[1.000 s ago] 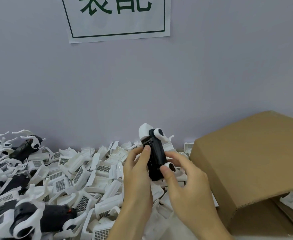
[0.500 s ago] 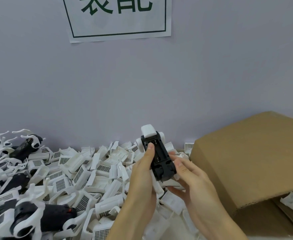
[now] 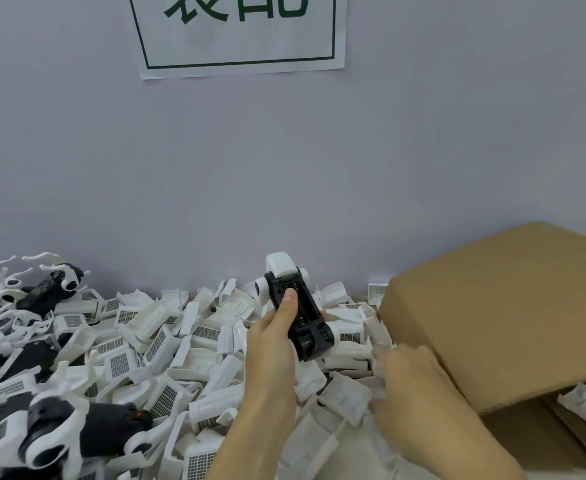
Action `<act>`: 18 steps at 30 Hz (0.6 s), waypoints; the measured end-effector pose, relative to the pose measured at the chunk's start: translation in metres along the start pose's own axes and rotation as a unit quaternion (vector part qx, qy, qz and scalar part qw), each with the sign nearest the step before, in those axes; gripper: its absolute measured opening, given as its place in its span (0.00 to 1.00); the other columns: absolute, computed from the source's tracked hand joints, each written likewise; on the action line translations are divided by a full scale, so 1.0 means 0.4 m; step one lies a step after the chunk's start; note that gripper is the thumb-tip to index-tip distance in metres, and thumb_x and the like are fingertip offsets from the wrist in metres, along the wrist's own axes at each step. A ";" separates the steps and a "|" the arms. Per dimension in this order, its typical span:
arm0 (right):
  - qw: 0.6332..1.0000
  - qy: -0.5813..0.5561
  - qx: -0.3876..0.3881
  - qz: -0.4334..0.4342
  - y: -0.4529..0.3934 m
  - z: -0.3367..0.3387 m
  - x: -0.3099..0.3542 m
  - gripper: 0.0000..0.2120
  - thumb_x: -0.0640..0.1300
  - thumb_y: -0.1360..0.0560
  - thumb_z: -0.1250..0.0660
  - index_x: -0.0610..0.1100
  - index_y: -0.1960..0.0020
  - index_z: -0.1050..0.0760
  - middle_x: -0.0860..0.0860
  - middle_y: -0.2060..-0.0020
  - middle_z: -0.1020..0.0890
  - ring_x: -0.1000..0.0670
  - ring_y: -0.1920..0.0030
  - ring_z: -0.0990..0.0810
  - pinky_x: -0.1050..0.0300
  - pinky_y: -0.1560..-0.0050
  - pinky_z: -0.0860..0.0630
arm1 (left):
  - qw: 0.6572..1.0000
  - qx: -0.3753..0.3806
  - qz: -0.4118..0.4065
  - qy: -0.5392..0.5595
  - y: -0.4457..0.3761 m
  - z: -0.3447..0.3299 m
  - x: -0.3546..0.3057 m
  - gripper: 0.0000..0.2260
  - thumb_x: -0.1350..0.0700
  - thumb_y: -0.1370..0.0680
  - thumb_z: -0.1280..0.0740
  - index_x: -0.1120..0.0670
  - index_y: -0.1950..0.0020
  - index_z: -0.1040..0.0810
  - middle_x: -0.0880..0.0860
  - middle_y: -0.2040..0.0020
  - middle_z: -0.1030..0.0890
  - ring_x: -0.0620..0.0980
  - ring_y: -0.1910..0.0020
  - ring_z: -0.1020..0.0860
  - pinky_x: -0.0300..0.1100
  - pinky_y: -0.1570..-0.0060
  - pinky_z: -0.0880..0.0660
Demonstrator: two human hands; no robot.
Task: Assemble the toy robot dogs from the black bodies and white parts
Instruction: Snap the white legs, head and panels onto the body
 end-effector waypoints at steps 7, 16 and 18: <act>0.999 0.032 -0.014 0.008 0.005 -0.026 0.020 0.13 0.52 0.23 0.34 0.56 0.38 0.27 0.57 0.44 0.23 0.49 0.38 0.34 0.54 0.42 0.34 | 1.000 0.016 -0.008 -0.011 0.002 -0.002 0.000 0.15 0.44 0.21 0.33 0.54 0.48 0.14 0.58 0.53 0.13 0.53 0.55 0.14 0.47 0.56 0.21; 0.998 -0.023 -0.062 0.001 -0.004 -0.049 0.031 0.05 0.57 0.21 0.36 0.56 0.54 0.26 0.60 0.53 0.26 0.53 0.43 0.33 0.54 0.45 0.37 | 0.999 0.025 -0.023 -0.013 0.003 -0.006 0.002 0.15 0.45 0.20 0.34 0.50 0.58 0.12 0.59 0.53 0.13 0.53 0.59 0.15 0.48 0.59 0.20; 0.993 -0.062 -0.102 -0.003 -0.007 -0.041 0.030 0.05 0.53 0.22 0.36 0.56 0.56 0.27 0.60 0.55 0.24 0.56 0.48 0.30 0.56 0.48 0.32 | 1.000 0.015 -0.024 -0.014 0.002 -0.005 0.001 0.15 0.45 0.21 0.33 0.53 0.57 0.12 0.60 0.53 0.13 0.54 0.59 0.15 0.48 0.59 0.21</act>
Point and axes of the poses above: each hand's wrist, its own y-axis away from the middle knuckle, its own z-axis out of the back of the hand, x = y × z, the point moved 1 cm from there along -y, towards the middle knuckle
